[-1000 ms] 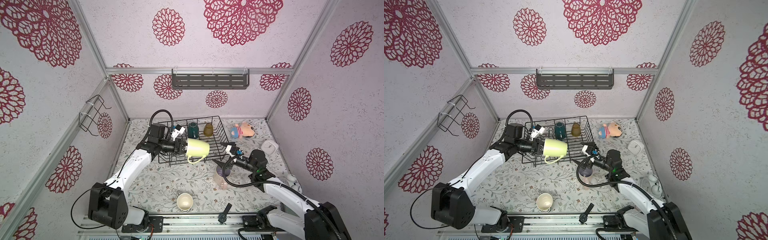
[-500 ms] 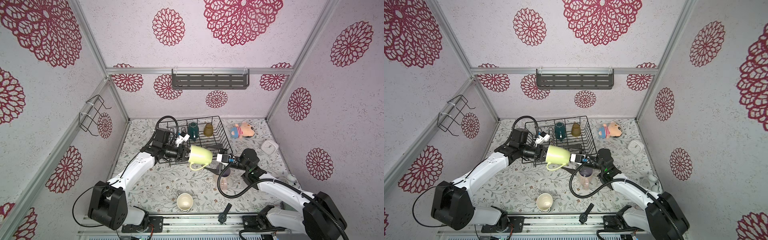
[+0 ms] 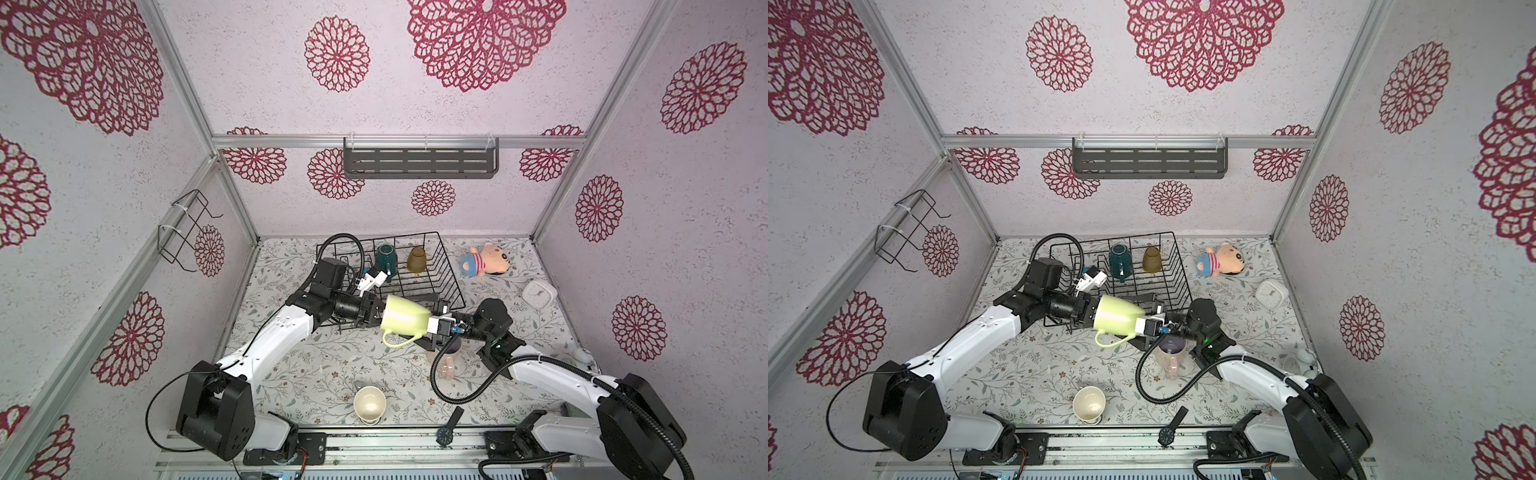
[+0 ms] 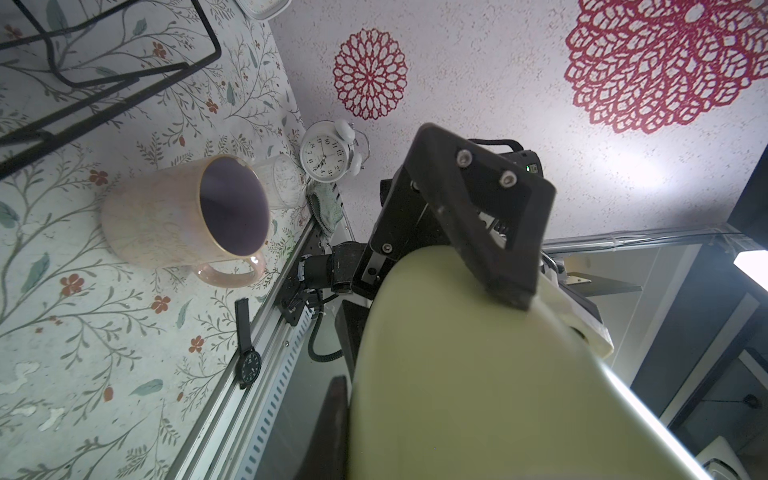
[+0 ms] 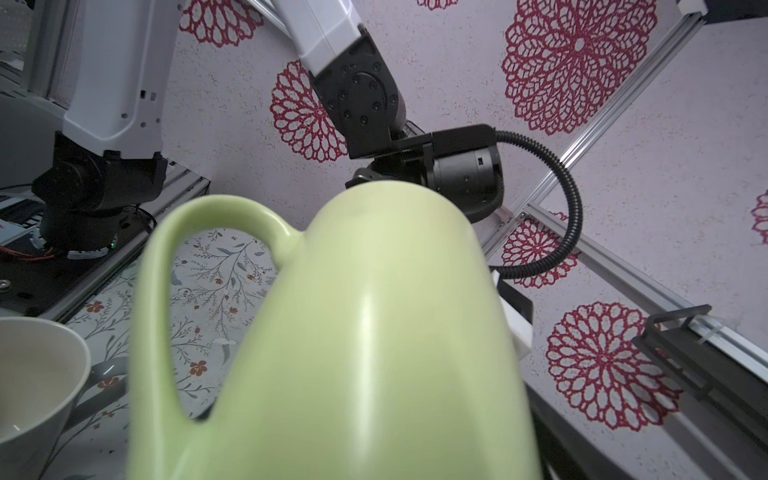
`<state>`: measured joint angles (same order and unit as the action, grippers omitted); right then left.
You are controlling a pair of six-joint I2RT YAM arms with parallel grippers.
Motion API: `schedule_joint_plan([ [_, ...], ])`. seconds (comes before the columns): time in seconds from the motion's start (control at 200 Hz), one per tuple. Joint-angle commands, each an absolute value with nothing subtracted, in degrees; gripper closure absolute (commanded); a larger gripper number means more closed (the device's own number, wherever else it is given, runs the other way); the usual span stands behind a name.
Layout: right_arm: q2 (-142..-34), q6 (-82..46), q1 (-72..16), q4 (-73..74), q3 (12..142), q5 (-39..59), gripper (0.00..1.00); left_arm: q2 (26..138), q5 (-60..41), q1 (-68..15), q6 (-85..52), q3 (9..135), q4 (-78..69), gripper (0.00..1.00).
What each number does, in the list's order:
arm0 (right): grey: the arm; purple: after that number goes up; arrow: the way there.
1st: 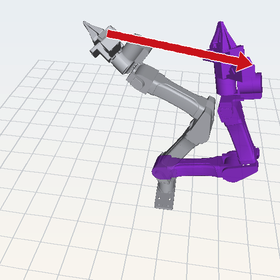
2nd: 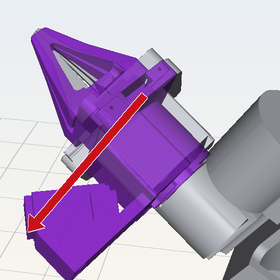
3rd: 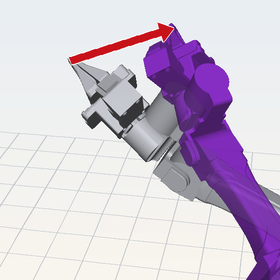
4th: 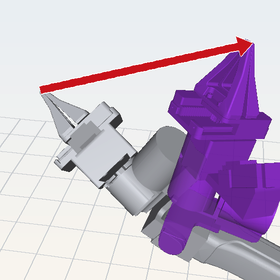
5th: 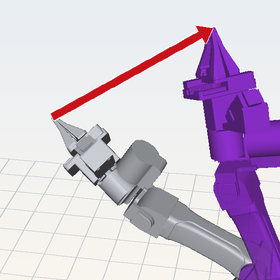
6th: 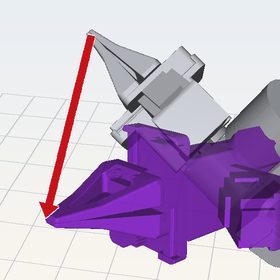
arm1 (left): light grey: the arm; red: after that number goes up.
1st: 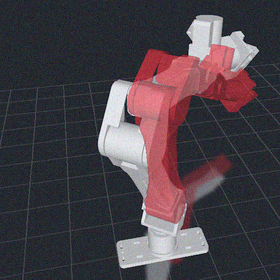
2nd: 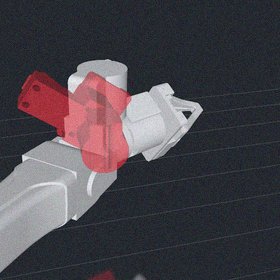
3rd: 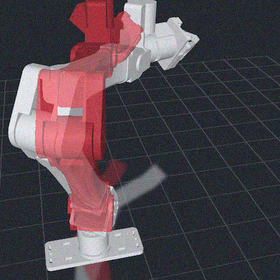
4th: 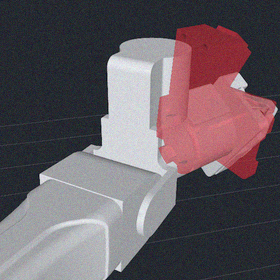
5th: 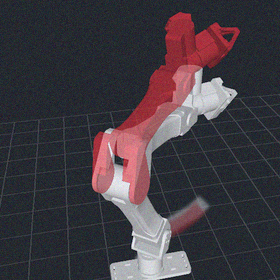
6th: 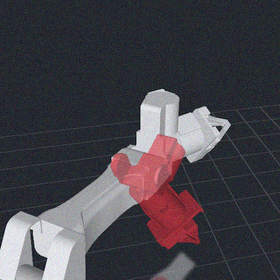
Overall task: Load the cups into the dish rack
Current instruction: 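Grasp the light green mug with the right gripper while the left holds it, then lower the light green mug into the rack with the right gripper while the left withdraws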
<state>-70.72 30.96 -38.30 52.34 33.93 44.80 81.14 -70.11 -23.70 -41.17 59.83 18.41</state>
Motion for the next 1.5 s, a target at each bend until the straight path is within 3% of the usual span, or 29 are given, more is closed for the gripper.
schedule_joint_plan([
  [0.0,-69.72,30.38,-39.29,60.67,33.85,44.76,0.07,80.97,-74.0,-23.73,-45.41,59.33,10.04,1.0],
  [0.14,-69.63,28.96,-39.36,66.43,32.29,44.43,0.03,81.32,-75.76,-23.72,-45.41,59.69,9.54,1.0],
  [0.28,-70.39,27.67,-39.32,68.0,32.66,44.97,0.04,82.65,-75.67,-23.51,-45.63,60.19,9.45,1.0],
  [0.671,-72.13,27.7,-38.86,64.54,33.83,44.03,0.24,82.08,-76.39,-23.16,-45.61,60.7,8.6,0.93],
  [0.746,-72.63,27.03,-38.61,64.22,34.33,44.46,0.27,82.33,-76.78,-22.83,-45.62,60.91,8.66,0.88],
  [0.826,-73.5,26.2,-38.17,64.17,34.97,44.89,0.29,82.61,-76.44,-22.1,-44.75,60.78,9.37,0.74],
  [1.081,-75.77,21.79,-34.5,61.65,37.53,44.13,0.39,82.61,-72.24,-16.76,-46.33,59.06,6.02,0.62],
  [1.311,-74.94,23.4,-29.6,38.11,44.0,38.78,0.41,80.21,-65.43,-8.84,-49.68,54.93,1.62,0.59],
  [1.496,-76.18,25.33,-27.96,17.36,51.71,28.06,0.42,76.33,-55.62,-5.02,-48.37,52.08,0.41,0.56],
])
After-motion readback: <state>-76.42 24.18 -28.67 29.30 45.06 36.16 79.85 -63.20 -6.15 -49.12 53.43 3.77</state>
